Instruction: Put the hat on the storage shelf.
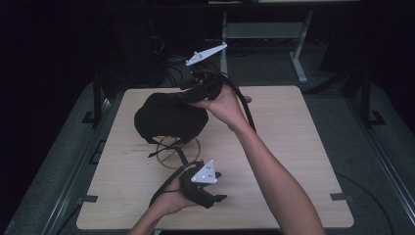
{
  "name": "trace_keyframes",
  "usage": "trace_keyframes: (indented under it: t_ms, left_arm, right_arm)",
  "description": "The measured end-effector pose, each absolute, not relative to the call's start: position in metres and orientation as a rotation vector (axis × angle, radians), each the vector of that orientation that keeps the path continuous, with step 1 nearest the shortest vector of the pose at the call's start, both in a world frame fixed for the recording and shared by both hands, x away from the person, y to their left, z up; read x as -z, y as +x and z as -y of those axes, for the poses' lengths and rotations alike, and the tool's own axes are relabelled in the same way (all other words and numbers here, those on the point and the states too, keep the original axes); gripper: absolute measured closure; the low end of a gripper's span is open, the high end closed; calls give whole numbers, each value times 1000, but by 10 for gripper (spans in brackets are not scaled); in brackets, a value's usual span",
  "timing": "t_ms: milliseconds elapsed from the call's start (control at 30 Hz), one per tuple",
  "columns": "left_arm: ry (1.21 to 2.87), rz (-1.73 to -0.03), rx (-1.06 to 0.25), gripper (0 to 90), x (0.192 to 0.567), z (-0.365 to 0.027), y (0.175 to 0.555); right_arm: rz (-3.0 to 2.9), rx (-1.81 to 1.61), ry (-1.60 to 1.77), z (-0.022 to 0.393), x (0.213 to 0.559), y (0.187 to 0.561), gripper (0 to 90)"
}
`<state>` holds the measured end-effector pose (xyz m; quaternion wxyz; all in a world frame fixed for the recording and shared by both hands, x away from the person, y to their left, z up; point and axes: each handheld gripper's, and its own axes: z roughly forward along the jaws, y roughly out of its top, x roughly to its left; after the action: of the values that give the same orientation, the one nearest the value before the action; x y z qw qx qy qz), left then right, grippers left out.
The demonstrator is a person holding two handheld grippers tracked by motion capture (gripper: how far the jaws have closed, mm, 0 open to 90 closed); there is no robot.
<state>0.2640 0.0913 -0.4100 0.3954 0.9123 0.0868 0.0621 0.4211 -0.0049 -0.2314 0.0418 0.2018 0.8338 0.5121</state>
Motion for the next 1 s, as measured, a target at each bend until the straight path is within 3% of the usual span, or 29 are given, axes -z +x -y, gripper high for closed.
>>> trace_keyframes:
  t_ms: [433, 1000]
  left_arm:
    - [2306, -241, -166, 237, 411, -90, 266]
    - [2285, -270, -167, 237, 410, -93, 269]
  right_arm:
    - [-2537, -1568, 668, 44, 243, 414, 287]
    - [-2498, -1573, 726, 81, 249, 409, 225]
